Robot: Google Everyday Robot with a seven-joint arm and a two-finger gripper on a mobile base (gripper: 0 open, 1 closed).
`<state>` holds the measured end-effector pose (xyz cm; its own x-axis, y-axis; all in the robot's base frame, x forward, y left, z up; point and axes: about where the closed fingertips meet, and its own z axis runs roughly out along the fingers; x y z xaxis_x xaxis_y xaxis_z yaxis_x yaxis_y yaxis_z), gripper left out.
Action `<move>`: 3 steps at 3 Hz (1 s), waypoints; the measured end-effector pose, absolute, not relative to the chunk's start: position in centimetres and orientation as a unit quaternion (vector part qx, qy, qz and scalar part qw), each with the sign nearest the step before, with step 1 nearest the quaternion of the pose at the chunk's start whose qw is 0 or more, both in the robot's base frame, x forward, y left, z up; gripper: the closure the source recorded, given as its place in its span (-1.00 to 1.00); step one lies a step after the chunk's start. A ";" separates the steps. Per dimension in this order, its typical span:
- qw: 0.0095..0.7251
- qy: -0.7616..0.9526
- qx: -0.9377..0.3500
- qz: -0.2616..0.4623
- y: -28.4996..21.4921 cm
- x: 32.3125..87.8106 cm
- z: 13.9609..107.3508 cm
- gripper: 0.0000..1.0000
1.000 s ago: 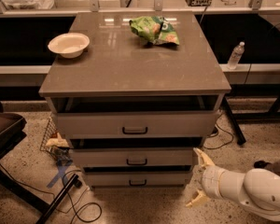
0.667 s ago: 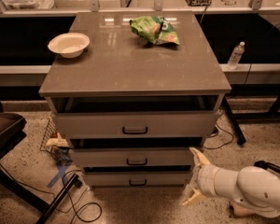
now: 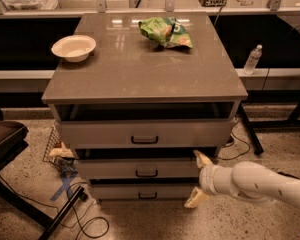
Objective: Open middle drawer
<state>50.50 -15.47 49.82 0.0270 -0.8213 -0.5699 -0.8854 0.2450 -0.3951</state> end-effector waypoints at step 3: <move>0.311 0.702 -0.640 0.033 -14.4 55.1 43.6 -1.00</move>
Offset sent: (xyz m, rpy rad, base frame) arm 0.0492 0.0093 -0.0603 -0.0924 0.0700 0.0315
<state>55.10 -14.43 43.56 0.0127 -0.8777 -0.4790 -0.9191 0.1784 -0.3513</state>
